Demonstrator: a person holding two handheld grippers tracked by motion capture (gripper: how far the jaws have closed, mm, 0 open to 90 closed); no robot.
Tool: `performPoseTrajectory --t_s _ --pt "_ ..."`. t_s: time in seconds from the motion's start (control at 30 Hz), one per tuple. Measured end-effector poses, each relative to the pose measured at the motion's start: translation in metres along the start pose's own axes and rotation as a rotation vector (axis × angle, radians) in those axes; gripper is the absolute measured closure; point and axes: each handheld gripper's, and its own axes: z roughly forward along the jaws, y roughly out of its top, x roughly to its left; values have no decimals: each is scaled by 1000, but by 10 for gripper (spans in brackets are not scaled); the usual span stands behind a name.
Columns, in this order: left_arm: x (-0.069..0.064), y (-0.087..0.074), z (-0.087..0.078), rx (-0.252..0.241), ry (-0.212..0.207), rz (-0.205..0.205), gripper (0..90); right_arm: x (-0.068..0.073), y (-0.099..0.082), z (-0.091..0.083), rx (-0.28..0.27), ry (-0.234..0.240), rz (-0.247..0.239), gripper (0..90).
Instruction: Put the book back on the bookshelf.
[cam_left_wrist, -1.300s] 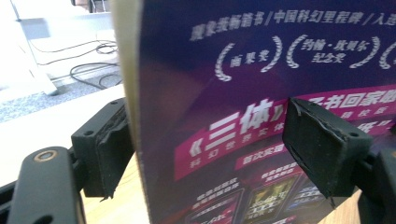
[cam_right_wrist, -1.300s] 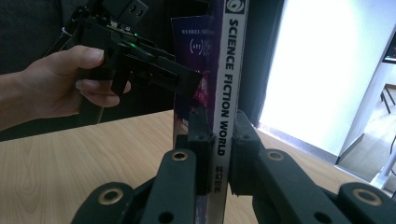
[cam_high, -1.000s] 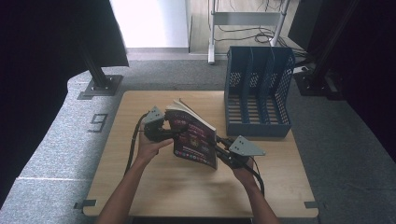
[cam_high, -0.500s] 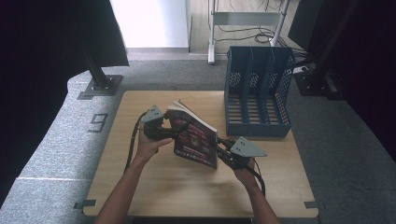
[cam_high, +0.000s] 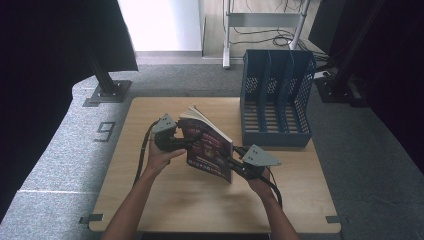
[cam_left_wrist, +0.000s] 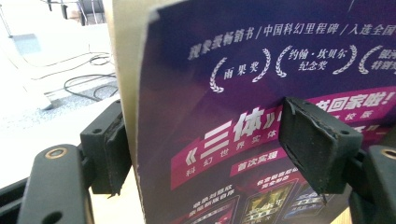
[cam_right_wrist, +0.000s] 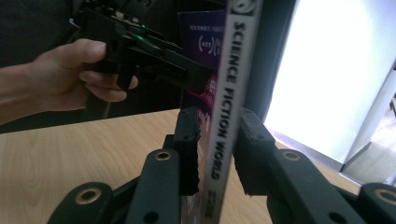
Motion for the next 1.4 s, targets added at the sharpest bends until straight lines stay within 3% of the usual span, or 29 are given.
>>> performPoseTrajectory --t_s 0.5,0.67,1.0,1.17,1.27,1.4 --pt "-1 0 -1 -1 4 -5 230 -6 10 21 40 -7 15 711" --pt "-2 0 -1 1 9 -5 230 -8 12 25 59 -18 40 784" --pt "-5 -8 -8 23 62 -6 223 -9 12 23 70 -35 89 814" --pt "-6 -17 -15 26 77 -33 223 -10 12 23 73 -33 103 815" --pt "-7 -29 -21 21 113 -67 230 -11 13 23 80 -23 105 814" --pt "-8 -40 -26 30 131 -85 229 -11 13 23 85 -22 101 815"
